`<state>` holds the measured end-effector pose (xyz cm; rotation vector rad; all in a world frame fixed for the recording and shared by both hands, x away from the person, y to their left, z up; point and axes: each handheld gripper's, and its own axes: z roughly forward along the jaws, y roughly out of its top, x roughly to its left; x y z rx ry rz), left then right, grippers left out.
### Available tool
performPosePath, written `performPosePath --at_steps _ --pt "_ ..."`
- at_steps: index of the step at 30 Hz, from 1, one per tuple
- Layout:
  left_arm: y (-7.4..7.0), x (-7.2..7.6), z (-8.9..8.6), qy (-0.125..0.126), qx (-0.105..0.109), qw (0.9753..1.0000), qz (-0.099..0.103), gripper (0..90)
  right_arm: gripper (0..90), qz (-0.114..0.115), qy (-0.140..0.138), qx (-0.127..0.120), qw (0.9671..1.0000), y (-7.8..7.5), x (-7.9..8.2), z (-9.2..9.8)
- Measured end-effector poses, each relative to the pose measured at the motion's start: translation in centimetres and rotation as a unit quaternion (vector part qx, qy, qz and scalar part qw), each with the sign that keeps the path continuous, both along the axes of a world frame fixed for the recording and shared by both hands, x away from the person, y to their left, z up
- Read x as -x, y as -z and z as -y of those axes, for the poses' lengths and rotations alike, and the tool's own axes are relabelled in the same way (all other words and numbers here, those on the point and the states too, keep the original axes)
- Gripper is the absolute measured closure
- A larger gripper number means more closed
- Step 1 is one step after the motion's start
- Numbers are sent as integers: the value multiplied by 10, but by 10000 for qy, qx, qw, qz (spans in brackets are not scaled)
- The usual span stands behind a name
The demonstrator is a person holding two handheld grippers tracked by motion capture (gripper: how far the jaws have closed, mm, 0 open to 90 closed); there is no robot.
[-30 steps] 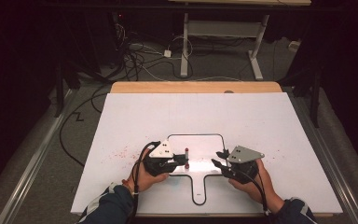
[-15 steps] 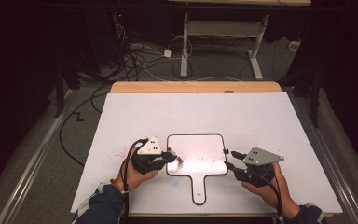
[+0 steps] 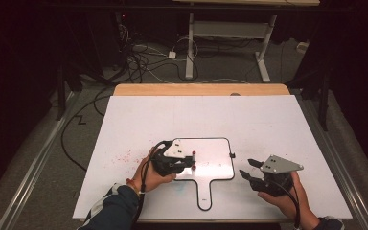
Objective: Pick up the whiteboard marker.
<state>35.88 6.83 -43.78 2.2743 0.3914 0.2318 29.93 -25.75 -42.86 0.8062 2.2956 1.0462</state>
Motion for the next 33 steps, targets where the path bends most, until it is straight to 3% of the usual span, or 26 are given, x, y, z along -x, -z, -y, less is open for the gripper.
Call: performPosePath --at_steps 5,15,18,23,28,30,33 --pt "2 0 22 110 -113 9997 191 789 510 19 50 -62 10000 -1 3 5" --pt "3 -1 39 196 195 9989 369 790 534 70 -278 -228 9993 -1 3 -8" --pt "6 -4 47 245 275 9988 331 790 533 137 -351 -363 9986 -4 1 -13" --pt "13 -7 60 336 398 9982 292 790 524 200 -358 -312 9987 -5 0 -16" --pt "16 -10 76 458 730 9961 206 789 514 234 -316 -351 9986 -5 -2 -13" --pt "16 -10 79 485 632 9964 278 789 514 216 -288 -400 9986 -6 -2 -12" --pt "17 -11 77 462 684 9963 221 790 512 239 -291 -400 9985 -7 -1 -11"
